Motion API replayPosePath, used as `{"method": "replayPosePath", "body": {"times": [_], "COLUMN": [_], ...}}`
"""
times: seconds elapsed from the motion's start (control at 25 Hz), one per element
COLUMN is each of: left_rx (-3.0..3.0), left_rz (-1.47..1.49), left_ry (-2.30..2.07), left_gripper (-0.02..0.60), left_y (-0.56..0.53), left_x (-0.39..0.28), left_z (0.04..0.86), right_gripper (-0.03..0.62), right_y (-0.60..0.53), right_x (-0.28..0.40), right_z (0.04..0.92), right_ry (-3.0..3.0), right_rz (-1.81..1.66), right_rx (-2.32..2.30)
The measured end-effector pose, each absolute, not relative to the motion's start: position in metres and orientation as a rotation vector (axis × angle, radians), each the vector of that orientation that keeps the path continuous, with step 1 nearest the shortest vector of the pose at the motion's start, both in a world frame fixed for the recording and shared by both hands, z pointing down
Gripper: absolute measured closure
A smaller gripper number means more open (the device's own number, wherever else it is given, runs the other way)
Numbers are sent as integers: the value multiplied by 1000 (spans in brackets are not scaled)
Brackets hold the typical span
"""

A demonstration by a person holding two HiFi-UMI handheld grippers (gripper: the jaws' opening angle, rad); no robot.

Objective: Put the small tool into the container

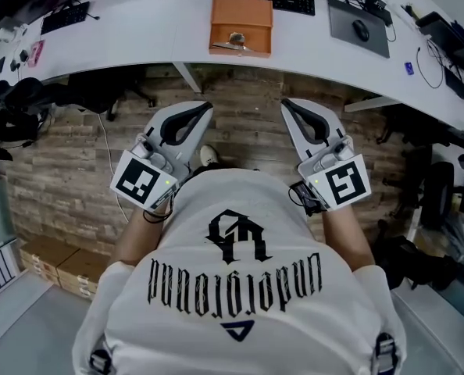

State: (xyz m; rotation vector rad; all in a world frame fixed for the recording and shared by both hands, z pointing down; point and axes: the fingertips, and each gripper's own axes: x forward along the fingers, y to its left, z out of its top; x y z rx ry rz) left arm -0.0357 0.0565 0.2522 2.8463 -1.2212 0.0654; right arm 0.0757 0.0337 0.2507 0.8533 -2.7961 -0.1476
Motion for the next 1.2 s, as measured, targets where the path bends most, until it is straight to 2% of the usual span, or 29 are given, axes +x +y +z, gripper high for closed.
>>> {"method": "replayPosePath", "body": {"times": [0.52, 1.2], "left_rx": [2799, 2752], "left_rz": [80, 49], "left_ry": [-1290, -1349], "left_gripper": [568, 568], "left_y": [129, 169], "left_x": [49, 92], "left_z": [261, 272], "right_gripper": [580, 580], "right_y": [106, 147], "right_x": [158, 208], "right_z": [272, 280], "right_ry": [-2808, -2846], "right_rz": [-103, -68], "right_rx": [722, 694]}}
